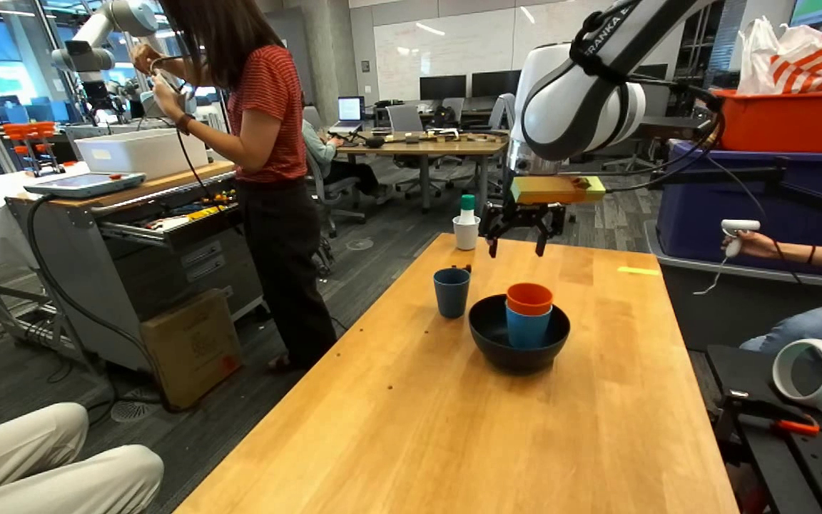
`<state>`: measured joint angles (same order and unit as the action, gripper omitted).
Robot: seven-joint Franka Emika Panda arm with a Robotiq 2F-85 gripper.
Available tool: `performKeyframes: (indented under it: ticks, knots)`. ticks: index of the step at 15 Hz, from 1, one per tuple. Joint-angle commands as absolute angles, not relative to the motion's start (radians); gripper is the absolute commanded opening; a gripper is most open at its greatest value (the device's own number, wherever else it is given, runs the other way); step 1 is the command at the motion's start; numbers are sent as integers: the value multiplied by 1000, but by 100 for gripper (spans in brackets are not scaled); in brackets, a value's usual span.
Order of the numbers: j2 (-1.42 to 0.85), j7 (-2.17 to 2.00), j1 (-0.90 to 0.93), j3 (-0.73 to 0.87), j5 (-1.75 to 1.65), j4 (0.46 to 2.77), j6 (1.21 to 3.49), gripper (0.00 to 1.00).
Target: Stack the cups in the bowl then put the fork in the dark blue cup
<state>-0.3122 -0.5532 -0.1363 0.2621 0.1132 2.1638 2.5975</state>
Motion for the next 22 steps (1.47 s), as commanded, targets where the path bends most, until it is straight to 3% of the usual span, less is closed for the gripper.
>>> performKeyframes:
  ticks: [1, 21, 22]
  knots:
    - [-372, -562, -136, 253, 151, 2126, 2643, 100]
    - [-557, -622, -85, 256, 148, 1922, 2670, 100]
    - [-563, -617, -89, 251, 153, 1917, 2666, 77]
